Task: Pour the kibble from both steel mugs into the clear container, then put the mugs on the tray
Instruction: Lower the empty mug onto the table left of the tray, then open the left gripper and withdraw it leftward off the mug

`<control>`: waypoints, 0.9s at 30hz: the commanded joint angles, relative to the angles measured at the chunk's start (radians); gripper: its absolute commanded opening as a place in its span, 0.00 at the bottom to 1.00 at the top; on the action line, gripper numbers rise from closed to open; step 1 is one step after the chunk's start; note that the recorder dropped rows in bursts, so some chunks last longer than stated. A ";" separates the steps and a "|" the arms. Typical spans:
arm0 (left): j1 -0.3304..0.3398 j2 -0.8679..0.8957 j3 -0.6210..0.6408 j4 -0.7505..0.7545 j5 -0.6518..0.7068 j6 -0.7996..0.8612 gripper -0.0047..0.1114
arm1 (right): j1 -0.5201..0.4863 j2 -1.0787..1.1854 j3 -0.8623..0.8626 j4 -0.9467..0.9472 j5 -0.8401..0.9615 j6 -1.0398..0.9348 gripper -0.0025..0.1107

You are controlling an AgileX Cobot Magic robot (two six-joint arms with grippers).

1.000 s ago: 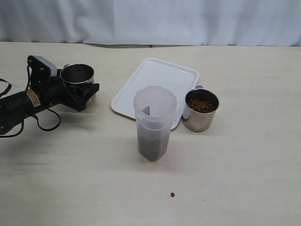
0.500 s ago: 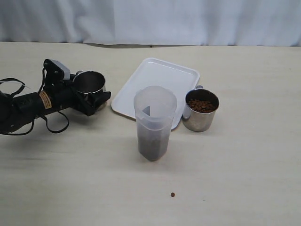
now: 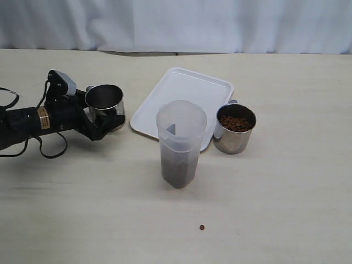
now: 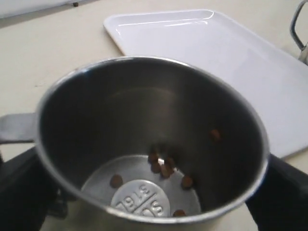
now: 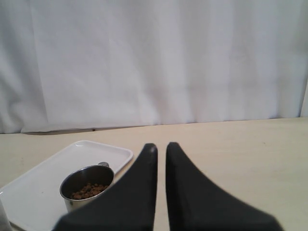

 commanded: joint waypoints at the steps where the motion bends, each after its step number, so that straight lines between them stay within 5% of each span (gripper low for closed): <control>1: 0.069 -0.023 -0.003 0.098 -0.017 -0.130 0.64 | -0.006 -0.004 0.004 0.005 -0.011 -0.004 0.07; 9: 0.189 -0.023 -0.003 0.288 -0.186 -0.253 0.64 | -0.006 -0.004 0.004 0.005 -0.011 -0.004 0.07; 16: 0.276 -0.025 -0.003 0.398 -0.197 -0.307 0.64 | -0.006 -0.004 0.004 0.005 -0.011 -0.004 0.07; 21: 0.317 -0.030 -0.003 0.398 -0.197 -0.609 0.63 | -0.006 -0.004 0.004 0.005 -0.011 -0.004 0.07; 27: 0.361 -0.105 0.000 0.422 -0.197 -0.842 0.19 | -0.006 -0.004 0.004 0.005 -0.011 -0.004 0.07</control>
